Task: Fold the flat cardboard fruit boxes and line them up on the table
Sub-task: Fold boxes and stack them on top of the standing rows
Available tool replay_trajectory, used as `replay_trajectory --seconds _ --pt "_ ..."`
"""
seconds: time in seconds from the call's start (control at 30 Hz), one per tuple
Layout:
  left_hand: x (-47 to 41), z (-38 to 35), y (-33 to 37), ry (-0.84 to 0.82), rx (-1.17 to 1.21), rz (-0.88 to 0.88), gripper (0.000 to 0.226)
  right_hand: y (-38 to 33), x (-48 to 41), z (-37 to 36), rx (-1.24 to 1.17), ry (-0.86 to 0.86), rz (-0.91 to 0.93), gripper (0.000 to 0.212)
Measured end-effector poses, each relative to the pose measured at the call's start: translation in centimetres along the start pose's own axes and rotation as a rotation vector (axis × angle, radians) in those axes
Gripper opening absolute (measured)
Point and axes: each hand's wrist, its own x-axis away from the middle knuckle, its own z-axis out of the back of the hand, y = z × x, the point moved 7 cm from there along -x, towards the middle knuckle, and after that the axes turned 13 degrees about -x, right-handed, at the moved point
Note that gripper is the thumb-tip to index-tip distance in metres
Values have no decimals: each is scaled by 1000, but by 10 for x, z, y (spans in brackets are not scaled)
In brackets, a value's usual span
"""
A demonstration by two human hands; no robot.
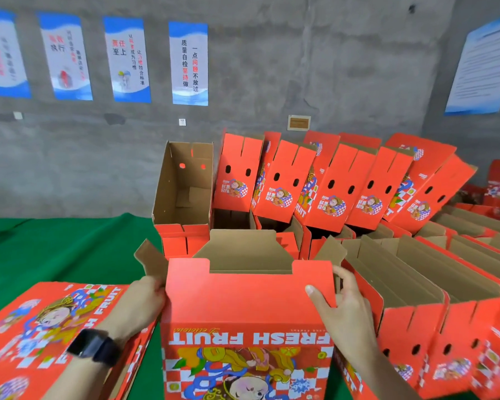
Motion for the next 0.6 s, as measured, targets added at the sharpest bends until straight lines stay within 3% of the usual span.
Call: replay_trajectory --seconds 0.1,0.27,0.37,0.47,0.6 --pt "10 0 4 55 133 44 29 -10 6 4 42 -5 22 68" --pt "21 -15 -2 -12 595 158 45 -13 11 0 175 -52 84 60" --pt "25 -11 7 64 369 32 22 -7 12 -7 263 -98 64 57" --pt "28 -5 10 179 151 6 42 3 14 -15 379 -177 41 49" --pt "24 -11 12 122 -51 14 55 8 13 -21 455 -244 92 33"
